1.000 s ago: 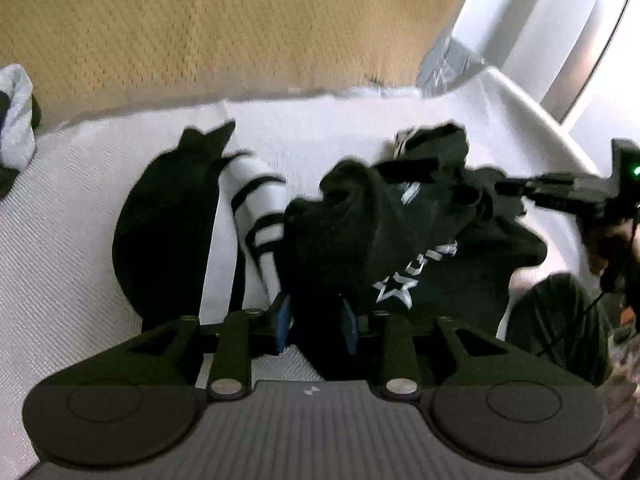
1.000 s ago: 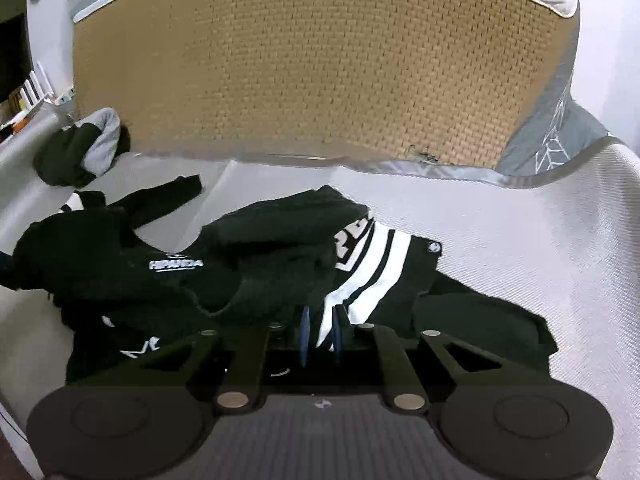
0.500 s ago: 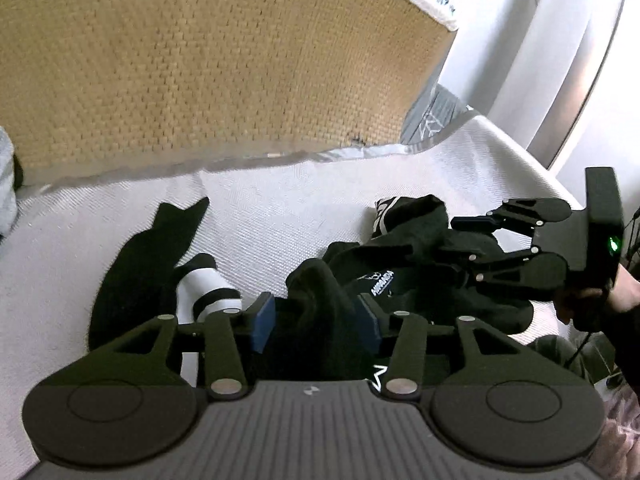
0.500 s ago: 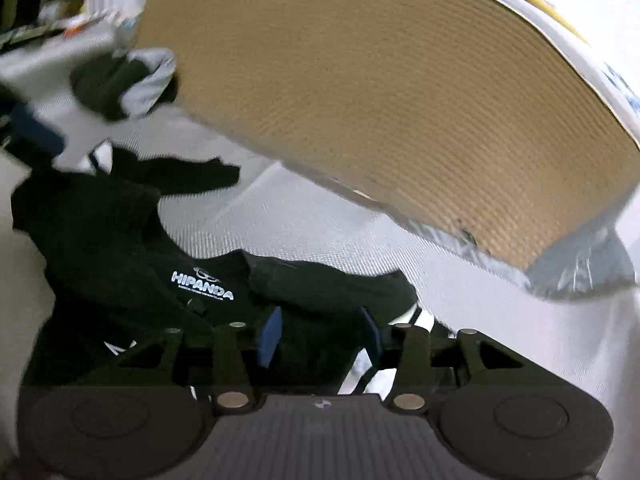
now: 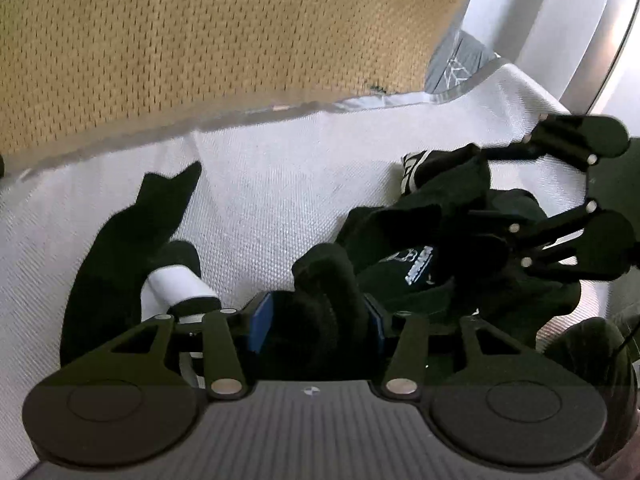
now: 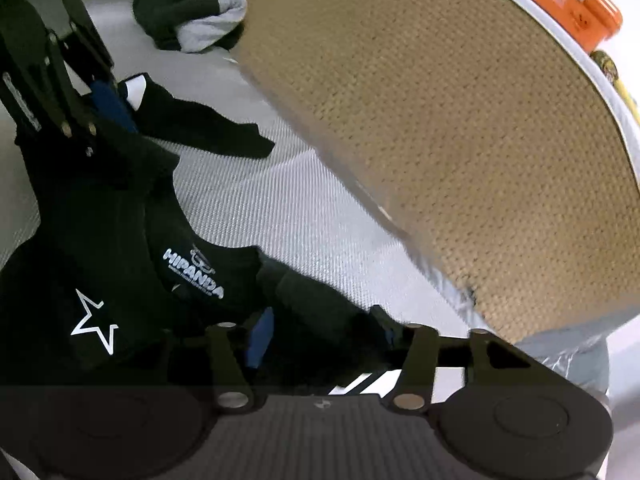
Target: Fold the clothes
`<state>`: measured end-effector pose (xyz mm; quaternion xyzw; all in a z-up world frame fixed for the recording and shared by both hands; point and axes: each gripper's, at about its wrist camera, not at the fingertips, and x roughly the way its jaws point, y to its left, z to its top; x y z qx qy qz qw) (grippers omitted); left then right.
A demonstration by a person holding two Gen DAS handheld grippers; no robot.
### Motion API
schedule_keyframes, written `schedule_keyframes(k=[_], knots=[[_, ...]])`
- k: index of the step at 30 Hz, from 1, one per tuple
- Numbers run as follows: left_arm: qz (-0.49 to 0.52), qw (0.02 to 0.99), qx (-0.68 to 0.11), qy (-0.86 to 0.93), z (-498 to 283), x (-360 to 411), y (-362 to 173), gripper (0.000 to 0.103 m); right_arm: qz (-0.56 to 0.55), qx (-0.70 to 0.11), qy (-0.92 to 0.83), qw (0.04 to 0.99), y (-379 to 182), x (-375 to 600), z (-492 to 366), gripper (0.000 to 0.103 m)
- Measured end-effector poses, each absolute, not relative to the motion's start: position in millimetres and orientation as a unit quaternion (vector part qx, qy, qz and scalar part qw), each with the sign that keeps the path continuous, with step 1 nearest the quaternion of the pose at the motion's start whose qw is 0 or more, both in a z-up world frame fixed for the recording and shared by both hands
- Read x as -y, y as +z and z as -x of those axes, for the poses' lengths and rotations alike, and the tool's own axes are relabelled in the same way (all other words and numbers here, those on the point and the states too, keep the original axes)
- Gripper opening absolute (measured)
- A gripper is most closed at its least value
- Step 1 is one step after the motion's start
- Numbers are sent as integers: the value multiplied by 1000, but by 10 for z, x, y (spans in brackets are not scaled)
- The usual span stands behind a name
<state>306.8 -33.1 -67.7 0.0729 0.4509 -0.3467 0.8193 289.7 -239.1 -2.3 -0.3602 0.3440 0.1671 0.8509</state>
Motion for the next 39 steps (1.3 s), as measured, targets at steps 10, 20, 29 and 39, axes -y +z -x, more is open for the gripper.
schedule_keyframes(k=[10,20,29,39], knots=[[-95,800,-472,-357,-3033,352,-767,45,374,-371,206,825,-216,2291,-3085,64],[-88,816,-446,-357,-2939,241,-719,13,217,-405,159,874,-213,2730,-3298,7],[-23,860,-391,-329,-3186,15,-367,9,139,-307,97,936,244,3104,-3345,5],[-17,888,-350,-297,-3710,57,-145,8,91,-259,81,958,451,3183,-3565,5]])
